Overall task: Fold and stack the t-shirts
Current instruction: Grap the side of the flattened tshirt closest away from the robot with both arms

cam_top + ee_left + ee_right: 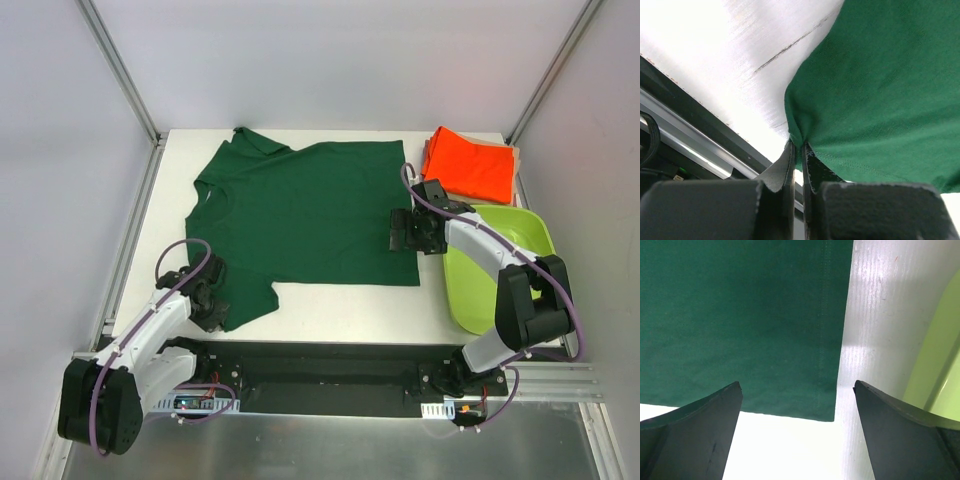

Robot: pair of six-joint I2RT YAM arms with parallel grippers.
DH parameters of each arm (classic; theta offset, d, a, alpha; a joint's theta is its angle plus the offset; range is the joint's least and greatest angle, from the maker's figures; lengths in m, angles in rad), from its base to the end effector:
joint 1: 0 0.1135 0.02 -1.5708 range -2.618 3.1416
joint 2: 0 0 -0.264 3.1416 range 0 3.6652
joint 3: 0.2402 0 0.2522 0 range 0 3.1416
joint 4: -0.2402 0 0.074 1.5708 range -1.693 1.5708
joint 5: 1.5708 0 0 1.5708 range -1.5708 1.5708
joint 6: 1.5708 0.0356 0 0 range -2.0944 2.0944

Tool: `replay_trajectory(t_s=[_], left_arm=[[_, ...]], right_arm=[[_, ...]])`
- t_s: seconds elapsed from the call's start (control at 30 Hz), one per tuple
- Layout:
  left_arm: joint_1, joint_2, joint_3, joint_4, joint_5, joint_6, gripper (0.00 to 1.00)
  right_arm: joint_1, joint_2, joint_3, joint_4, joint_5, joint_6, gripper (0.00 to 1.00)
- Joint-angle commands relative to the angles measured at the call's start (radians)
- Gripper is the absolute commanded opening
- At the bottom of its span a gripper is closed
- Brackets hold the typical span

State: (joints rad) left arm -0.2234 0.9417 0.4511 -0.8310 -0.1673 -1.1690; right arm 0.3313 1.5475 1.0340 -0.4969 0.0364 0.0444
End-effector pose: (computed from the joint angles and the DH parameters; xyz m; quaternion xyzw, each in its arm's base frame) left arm 0.1338 -0.0243 0.1587 -0.4595 0.8756 -0.0158 0.1482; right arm 0.2982 0.1012 0.2165 -0.1324 0.9517 0.0345 0.2749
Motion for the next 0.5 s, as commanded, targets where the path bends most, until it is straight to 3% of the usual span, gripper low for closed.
replay_trajectory(t_s=[0.0, 0.17, 0.47], left_arm=[[-0.007, -0.003, -0.019, 0.010, -0.043, 0.009, 0.00], [-0.007, -0.056, 0.017, 0.036, -0.015, 0.066, 0.00], [-0.007, -0.207, 0.040, 0.138, 0.035, 0.150, 0.00]], right_arm=[[-0.006, -0.035, 0.009, 0.004, -0.007, 0.006, 0.96], [0.005, -0.138, -0.064, 0.023, -0.026, 0.040, 0.96], [0.087, -0.285, -0.233, 0.031, 0.014, 0.281, 0.96]])
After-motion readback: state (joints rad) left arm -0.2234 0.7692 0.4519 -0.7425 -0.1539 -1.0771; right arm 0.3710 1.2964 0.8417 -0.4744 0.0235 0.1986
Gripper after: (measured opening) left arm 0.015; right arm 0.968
